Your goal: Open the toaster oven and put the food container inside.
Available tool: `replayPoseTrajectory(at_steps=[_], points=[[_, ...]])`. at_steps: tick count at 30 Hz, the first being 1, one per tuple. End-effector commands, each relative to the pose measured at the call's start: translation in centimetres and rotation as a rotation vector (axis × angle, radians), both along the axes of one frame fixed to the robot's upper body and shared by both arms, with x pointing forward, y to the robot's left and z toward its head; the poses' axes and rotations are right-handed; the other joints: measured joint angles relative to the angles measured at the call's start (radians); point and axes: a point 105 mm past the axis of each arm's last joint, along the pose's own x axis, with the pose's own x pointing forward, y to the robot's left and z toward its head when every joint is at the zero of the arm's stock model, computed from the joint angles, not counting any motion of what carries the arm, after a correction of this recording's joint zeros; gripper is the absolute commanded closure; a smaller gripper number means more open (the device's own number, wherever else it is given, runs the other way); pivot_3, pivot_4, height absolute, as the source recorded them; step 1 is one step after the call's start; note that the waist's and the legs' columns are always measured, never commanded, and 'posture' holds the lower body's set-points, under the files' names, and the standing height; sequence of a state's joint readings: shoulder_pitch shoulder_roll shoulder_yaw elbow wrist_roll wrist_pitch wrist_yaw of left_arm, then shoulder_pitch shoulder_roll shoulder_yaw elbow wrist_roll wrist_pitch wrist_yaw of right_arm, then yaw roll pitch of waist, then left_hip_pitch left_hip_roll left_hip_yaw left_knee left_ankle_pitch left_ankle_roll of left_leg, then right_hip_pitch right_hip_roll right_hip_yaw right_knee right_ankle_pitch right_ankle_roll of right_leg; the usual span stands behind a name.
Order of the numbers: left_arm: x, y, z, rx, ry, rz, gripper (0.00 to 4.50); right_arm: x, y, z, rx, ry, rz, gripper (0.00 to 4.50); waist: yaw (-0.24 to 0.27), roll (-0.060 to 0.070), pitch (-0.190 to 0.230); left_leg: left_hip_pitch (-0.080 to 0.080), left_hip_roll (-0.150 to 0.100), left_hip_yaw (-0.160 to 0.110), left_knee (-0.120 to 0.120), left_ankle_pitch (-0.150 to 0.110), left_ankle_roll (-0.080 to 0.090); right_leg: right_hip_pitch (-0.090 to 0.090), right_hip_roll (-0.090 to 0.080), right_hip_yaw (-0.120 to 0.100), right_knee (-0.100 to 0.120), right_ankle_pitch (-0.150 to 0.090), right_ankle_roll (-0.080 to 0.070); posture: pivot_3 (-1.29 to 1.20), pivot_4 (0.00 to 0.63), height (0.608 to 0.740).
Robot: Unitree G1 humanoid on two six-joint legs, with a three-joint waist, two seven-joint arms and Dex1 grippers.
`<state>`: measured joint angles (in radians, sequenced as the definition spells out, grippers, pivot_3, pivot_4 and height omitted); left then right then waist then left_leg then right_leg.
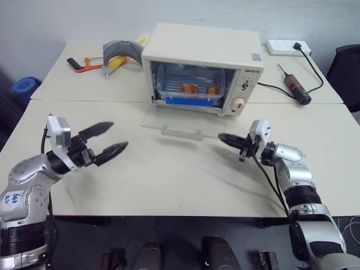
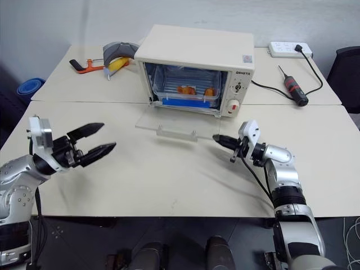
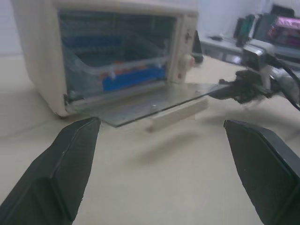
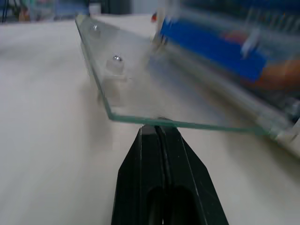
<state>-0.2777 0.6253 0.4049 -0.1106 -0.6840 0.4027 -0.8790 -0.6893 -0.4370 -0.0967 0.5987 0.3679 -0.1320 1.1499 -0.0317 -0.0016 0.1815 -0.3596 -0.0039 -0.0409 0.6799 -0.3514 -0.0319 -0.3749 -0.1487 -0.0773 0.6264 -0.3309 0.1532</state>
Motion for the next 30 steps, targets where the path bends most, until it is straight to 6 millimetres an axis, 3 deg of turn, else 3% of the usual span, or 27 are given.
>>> replayPoseTrajectory(at_steps=[1, 6, 11, 14, 16, 20, 23, 25, 26, 30], points=[[0.4, 0.3, 2.3, -0.087, -0.067, 0.043, 0.01, 0.4, 0.1, 4.3, 0.117, -0.107, -0.015, 4.5, -0.001, 0.0, 0.0, 0.0, 0.0, 0.0, 0.0, 0.0, 0.0, 0.0, 0.0, 0.0, 0.0, 0.0, 0.0, 0.0, 0.15, 0.74], [1.8, -1.8, 4.3, -0.071, -0.163, 0.039, 0.01, 2.4, 0.6, 7.2, 0.281, -0.09, -0.071, 4.5, 0.0, 0.0, 0.0, 0.0, 0.0, 0.0, -0.001, 0.0, 0.0, 0.0, 0.0, 0.0, 0.0, 0.0, 0.0, 0.0, 0.15, 0.74], [2.3, -2.2, 1.8, 0.024, -0.077, 0.001, 0.01, 1.1, -0.2, 6.8, 0.159, -0.093, -0.003, 4.5, 0.0, 0.0, 0.0, 0.0, -0.001, 0.0, -0.002, 0.0, 0.0, 0.0, 0.0, 0.0, 0.0, 0.0, 0.0, 0.0, 0.15, 0.74], [2.0, -1.2, 0.1, 0.149, -0.062, -0.013, 0.0, -1.5, -0.8, 5.8, 0.065, -0.097, 0.081, 3.94, 0.001, 0.0, 0.0, 0.0, -0.001, 0.0, -0.004, 0.0, 0.0, -0.001, 0.0, -0.001, -0.001, 0.0, 0.0, 0.0, 0.15, 0.74], [1.1, -0.4, -1.7, 0.256, -0.044, -0.055, 0.0, -3.6, -1.3, 5.0, -0.023, -0.135, 0.125, 3.3, 0.001, 0.0, 0.0, 0.0, -0.001, 0.0, -0.005, 0.0, 0.0, -0.001, 0.0, -0.001, -0.001, 0.0, 0.0, 0.0, 0.15, 0.74], [-1.4, 1.6, -6.0, 0.498, 0.014, -0.099, 0.0, -7.7, -1.9, 1.2, -0.22, -0.084, 0.241, 1.89, -0.003, 0.001, 0.0, 0.002, 0.0, 0.004, -0.007, 0.0, 0.0, -0.001, 0.001, 0.0, -0.003, 0.0, 0.0, 0.0, 0.15, 0.74], [-3.3, 3.0, -8.2, 0.541, 0.077, -0.109, 0.0, -9.6, -2.7, -1.7, -0.302, -0.027, 0.285, 0.89, 0.003, 0.001, 0.0, 0.003, 0.0, 0.006, -0.008, 0.0, 0.0, 0.0, 0.0, 0.001, -0.003, 0.0, 0.0, 0.0, 0.15, 0.74], [-3.7, 3.3, -8.8, 0.536, 0.089, -0.091, 0.0, -9.9, -2.9, -2.5, -0.295, -0.012, 0.28, 0.21, 0.006, 0.0, 0.001, 0.003, 0.0, 0.006, -0.006, 0.0, 0.0, 0.0, 0.0, 0.001, -0.003, 0.0, 0.0, 0.0, 0.15, 0.74], [-3.8, 3.4, -9.0, 0.545, 0.083, -0.076, 0.0, -10.0, -2.9, -3.2, -0.307, 0.0, 0.28, 0.02, 0.009, 0.0, 0.001, 0.003, 0.0, 0.006, -0.006, 0.0, 0.0, 0.0, 0.0, 0.001, -0.003, 0.0, 0.0, 0.0, 0.15, 0.74], [-4.2, 3.2, -9.5, 0.522, 0.06, -0.014, 0.0, -9.8, -3.4, -4.2, -0.32, -0.013, 0.238, 0.02, 0.016, 0.0, 0.001, 0.003, 0.0, 0.005, -0.003, -0.001, 0.001, 0.001, 0.0, 0.001, -0.002, 0.0, 0.0, 0.0, 0.15, 0.74]])
